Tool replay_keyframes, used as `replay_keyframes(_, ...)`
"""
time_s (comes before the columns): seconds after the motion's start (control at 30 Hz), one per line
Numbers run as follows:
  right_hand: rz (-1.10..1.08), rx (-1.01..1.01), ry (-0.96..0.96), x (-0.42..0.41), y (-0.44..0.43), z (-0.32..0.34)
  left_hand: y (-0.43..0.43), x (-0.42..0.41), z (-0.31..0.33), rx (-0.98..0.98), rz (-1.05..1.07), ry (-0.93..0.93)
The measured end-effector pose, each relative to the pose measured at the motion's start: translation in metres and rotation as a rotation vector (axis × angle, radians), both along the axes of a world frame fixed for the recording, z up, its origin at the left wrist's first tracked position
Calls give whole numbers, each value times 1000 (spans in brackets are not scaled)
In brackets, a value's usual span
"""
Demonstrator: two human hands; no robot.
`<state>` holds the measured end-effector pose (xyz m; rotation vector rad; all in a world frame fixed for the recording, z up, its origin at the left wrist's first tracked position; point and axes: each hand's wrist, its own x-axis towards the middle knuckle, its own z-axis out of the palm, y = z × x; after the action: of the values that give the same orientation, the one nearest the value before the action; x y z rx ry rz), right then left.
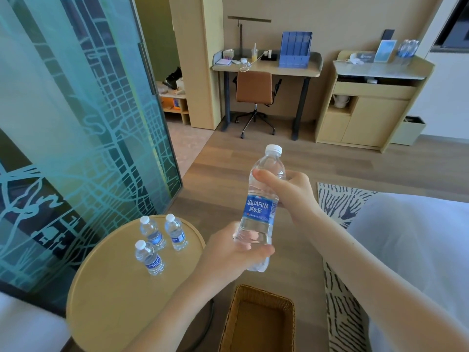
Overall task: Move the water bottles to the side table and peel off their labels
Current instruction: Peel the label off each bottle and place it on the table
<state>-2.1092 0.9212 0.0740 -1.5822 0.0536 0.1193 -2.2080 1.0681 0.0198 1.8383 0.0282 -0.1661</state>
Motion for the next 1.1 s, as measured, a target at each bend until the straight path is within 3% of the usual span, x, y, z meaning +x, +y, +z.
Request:
replay_keyframes(0.1,10,-58,3,-3,2,-1,-6,1,-4,22,45,4)
replay_keyframes(0.23,80,-114,-16,-6,-5,7,0,2,3,-115,-47,17)
replay_keyframes(0.47,141,93,-12,-19,-19,8,19,0,7,-496,-201,74)
replay_keyframes(0.57,155,165,-22,-22,-19,1,23,0,6,-564,-276,64)
replay_keyframes(0.7,230,221,-34,-28,-17,-4,23,-3,7,-561,-310,69)
replay_keyframes(0.83,126,96,-105,-39,-17,-6,20,0,3,-498,-229,55)
replay_keyframes(0.93,21,-38,-261,-49,-17,-3,17,0,-1,-497,-167,18)
replay_keyframes(1.1,35,-113,-373,-57,-11,-3,14,1,-3,-477,-65,22)
